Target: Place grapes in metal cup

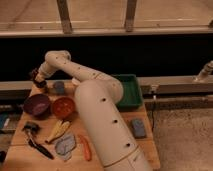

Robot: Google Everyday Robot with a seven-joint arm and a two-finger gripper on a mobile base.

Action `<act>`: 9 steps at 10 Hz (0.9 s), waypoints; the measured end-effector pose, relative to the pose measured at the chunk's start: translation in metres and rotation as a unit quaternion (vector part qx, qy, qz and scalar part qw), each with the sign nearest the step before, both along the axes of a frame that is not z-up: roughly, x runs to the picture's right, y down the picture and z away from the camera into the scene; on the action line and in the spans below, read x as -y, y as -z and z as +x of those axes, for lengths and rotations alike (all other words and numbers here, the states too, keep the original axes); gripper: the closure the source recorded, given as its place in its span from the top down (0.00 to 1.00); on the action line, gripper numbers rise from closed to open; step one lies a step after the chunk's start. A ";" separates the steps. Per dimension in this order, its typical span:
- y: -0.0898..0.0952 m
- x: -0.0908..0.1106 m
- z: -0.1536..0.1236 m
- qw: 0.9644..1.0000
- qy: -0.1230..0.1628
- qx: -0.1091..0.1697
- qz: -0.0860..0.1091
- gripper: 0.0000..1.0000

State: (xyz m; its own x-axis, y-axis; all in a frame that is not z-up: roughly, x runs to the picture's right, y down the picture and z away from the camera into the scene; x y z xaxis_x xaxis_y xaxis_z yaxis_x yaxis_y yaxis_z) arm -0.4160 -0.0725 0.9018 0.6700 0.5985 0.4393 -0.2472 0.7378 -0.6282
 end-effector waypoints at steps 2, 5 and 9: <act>0.000 0.000 0.000 1.000 0.000 0.001 0.000 0.76; 0.001 0.001 0.000 1.000 -0.003 0.005 0.002 0.78; 0.018 0.023 0.008 0.999 -0.013 0.005 0.029 0.78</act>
